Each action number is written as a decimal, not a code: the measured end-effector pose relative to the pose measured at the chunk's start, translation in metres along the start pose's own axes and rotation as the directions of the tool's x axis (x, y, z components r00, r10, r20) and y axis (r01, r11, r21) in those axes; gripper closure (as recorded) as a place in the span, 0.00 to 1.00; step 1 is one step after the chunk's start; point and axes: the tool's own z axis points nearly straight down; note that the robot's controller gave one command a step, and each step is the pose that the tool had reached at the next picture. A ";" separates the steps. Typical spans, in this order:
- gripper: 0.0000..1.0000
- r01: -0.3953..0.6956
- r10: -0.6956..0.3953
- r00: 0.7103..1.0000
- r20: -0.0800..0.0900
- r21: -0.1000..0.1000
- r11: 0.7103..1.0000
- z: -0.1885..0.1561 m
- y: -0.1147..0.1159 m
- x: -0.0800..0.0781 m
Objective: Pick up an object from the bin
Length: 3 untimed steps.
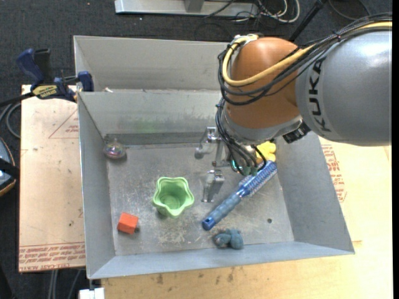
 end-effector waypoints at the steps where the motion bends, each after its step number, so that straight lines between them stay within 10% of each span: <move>1: 0.00 0.447 -0.447 0.894 0.028 0.009 0.894 0.145 0.018 0.057; 2: 0.00 0.014 -0.014 1.000 0.012 -0.001 1.000 0.121 0.001 0.034; 3: 0.00 0.400 -0.400 0.917 0.004 0.004 0.917 0.115 -0.070 0.061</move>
Offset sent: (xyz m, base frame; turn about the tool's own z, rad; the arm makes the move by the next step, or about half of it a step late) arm -0.0650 0.0171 -0.1510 -0.4678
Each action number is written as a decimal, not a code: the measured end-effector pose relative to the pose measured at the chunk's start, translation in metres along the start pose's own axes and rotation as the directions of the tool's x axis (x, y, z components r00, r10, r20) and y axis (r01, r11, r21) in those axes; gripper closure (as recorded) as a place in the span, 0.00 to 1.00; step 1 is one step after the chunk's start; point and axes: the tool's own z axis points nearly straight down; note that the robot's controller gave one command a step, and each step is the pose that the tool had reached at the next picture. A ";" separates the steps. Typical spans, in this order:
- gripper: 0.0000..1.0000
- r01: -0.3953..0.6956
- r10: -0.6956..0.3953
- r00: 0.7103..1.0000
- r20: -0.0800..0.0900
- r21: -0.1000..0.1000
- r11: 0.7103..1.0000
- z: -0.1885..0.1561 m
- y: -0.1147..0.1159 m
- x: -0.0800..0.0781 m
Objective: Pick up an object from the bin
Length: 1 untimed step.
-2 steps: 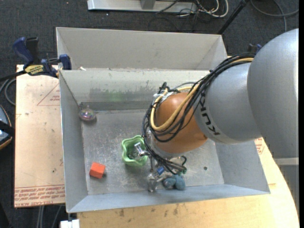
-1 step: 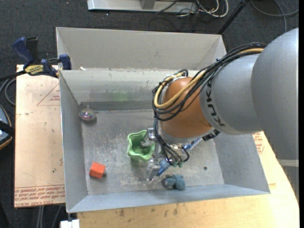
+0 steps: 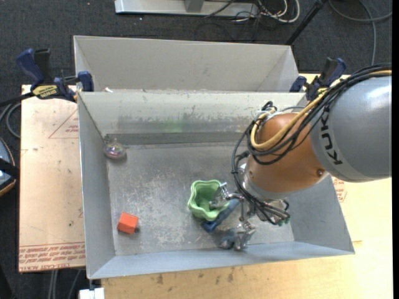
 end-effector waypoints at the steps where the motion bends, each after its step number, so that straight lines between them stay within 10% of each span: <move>1: 0.00 0.580 -0.581 0.814 0.017 0.011 0.814 0.030 -0.007 0.001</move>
Offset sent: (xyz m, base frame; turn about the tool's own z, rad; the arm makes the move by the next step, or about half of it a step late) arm -0.0036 -0.0107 -0.0360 -0.6209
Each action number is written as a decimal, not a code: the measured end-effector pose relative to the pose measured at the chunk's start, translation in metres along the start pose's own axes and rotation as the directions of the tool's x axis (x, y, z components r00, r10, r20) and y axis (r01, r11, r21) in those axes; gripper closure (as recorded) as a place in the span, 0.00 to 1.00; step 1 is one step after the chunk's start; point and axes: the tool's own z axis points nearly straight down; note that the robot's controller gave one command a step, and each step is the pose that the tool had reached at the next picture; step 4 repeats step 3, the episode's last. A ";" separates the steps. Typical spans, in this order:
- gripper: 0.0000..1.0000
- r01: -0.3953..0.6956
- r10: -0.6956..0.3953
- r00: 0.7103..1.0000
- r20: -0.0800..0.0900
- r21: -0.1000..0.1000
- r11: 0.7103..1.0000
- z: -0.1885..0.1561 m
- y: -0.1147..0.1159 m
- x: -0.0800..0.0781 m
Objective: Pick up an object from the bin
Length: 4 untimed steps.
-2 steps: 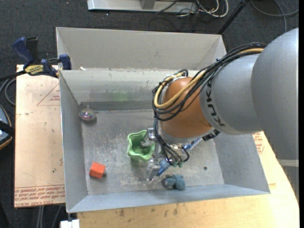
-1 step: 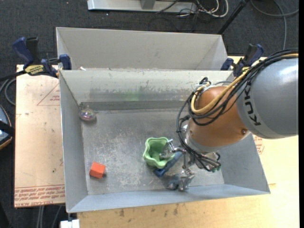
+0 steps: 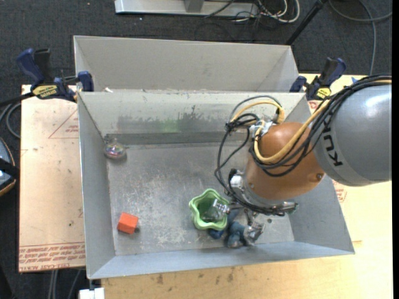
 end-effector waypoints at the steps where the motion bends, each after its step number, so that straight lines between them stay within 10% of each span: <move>1: 0.00 0.253 -0.253 0.967 -0.011 -0.004 0.967 0.001 0.021 -0.017; 2: 1.00 0.254 -0.254 0.967 -0.011 -0.007 0.967 0.000 0.023 -0.018; 3: 1.00 0.250 -0.250 0.968 -0.006 -0.007 0.968 -0.126 0.020 -0.021; 4: 1.00 0.250 -0.250 0.968 -0.006 -0.007 0.968 -0.126 0.020 -0.021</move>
Offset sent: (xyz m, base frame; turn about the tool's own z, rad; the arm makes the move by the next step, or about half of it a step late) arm -0.0141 0.0267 -0.0057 -0.2601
